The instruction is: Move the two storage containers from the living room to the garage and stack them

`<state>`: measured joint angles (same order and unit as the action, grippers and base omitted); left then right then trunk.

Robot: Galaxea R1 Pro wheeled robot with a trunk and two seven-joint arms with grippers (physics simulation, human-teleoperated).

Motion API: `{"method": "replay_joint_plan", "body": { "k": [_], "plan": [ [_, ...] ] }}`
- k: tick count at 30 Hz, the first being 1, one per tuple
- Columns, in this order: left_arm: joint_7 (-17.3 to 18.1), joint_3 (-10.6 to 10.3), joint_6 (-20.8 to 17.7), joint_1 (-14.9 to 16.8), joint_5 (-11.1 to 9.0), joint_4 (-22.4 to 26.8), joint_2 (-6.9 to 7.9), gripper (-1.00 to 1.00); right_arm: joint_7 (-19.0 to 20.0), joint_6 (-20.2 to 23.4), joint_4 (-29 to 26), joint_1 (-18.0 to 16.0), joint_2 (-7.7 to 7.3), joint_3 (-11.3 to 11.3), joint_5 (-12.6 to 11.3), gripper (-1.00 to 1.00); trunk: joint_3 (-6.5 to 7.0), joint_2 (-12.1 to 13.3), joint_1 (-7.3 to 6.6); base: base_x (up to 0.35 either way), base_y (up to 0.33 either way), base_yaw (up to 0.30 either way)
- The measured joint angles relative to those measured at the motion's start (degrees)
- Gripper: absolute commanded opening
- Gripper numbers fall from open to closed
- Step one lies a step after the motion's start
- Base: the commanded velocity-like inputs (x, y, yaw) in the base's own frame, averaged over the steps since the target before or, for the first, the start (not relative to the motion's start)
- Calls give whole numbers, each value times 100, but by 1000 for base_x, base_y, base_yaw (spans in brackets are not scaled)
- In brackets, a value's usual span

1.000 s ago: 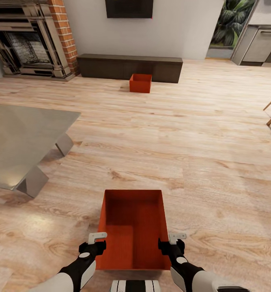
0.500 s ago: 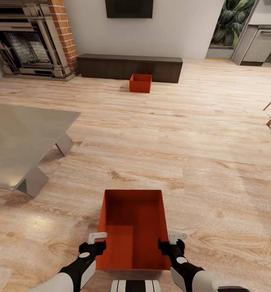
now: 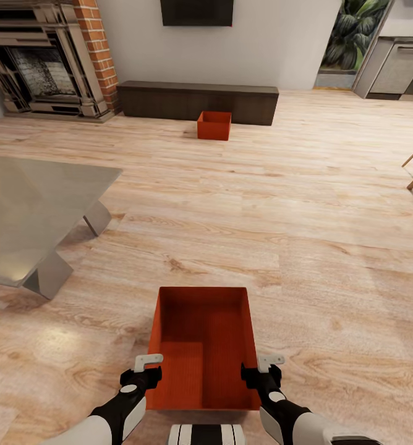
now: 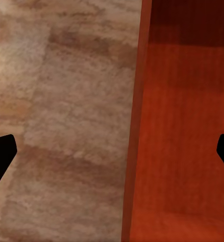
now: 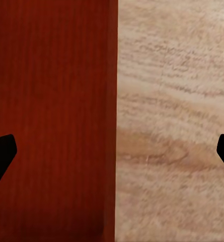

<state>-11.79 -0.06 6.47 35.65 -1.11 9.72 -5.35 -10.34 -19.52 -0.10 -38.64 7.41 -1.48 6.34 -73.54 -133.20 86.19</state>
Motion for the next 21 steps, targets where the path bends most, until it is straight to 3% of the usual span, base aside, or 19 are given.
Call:
{"method": "replay_joint_plan", "body": {
  "k": [17, 18, 21],
  "plan": [
    [-7, -25, -8, 0, 14, -8, -9, 100, 0, -9, 3, 0, 4, 5, 0, 100, 0, 0, 0, 0, 0, 0],
    [-7, -27, -8, 0, 15, -8, -9, -100, -1, -9, 2, 0, 4, 5, 0, -100, 0, 0, 0, 0, 0, 0],
    [-7, -27, -9, 0, 11, -14, -8, -100, -6, -11, 3, 0, 6, 6, 0, -100, 0, 0, 0, 0, 0, 0]
  ]
}}
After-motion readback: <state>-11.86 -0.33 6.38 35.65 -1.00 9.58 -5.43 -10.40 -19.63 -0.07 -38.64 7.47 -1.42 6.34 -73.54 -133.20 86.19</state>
